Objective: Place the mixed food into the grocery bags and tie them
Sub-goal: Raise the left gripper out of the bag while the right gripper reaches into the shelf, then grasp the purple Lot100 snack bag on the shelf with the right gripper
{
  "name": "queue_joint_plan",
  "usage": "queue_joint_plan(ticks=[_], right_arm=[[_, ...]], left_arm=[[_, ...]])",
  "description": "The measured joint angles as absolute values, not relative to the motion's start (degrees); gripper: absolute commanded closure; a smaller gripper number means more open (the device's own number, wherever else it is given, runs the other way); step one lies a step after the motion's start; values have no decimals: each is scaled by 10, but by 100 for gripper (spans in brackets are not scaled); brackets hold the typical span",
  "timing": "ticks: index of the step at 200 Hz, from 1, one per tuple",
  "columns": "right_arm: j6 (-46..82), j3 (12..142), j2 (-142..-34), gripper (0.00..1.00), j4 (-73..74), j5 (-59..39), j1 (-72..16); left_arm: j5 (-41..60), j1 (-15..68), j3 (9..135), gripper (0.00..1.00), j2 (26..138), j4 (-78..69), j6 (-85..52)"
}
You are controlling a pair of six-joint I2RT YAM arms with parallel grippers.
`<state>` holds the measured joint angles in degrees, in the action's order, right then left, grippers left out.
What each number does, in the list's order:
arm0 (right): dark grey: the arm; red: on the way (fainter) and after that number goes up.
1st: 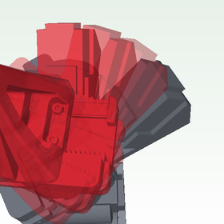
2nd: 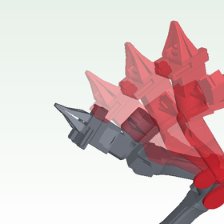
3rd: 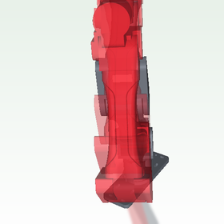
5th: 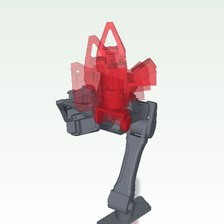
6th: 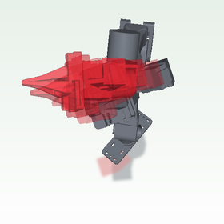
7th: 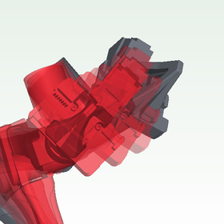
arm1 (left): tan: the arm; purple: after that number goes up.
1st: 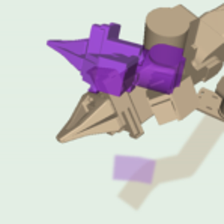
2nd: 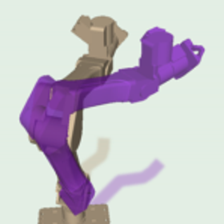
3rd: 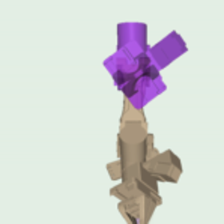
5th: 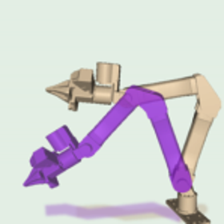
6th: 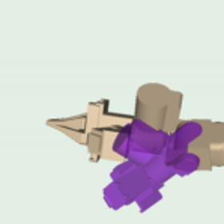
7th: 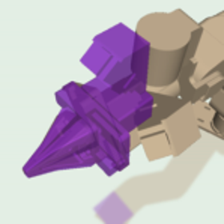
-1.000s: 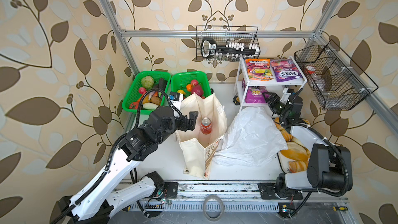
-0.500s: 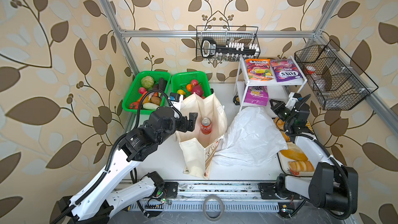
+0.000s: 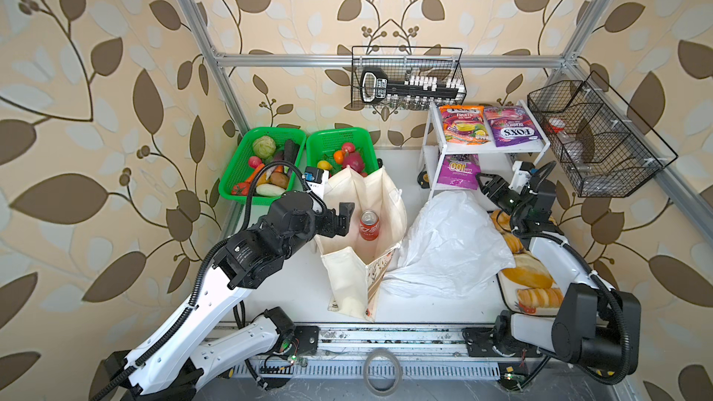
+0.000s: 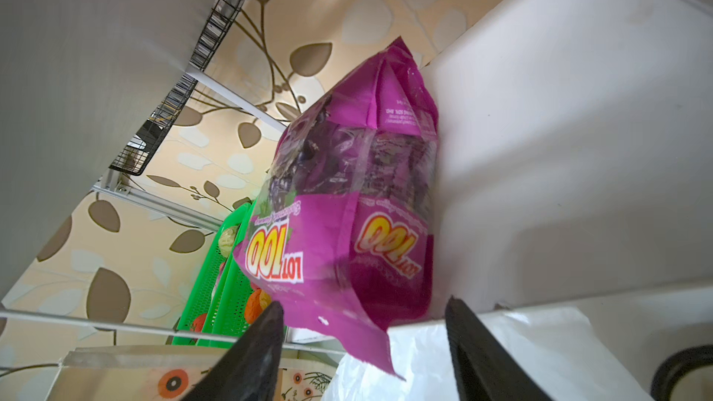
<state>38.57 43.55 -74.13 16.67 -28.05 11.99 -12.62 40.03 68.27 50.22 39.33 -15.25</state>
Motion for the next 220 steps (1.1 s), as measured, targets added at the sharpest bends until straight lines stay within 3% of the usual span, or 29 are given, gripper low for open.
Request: queue_joint_plan(ticks=[23,45,66,86,113,175,220], right_arm=[[377,460,-780,34,181,-286,119],[373,470,-809,44,199,-300,115],[368,477,-827,62,200,-311,110],[365,478,-829,86,199,-314,110],[368,465,-815,100,208,-310,112],[370,418,-727,98,157,-303,150],[374,423,-733,45,126,-336,154]], left_arm=[[-128,400,683,1,499,395,-152],[-137,400,683,1,491,397,-152],[-142,400,683,1,484,397,-152],[-143,400,683,1,481,400,-152],[-150,400,682,1,481,408,-152],[-155,400,682,1,481,408,-152],[-155,400,681,1,486,408,-152]])
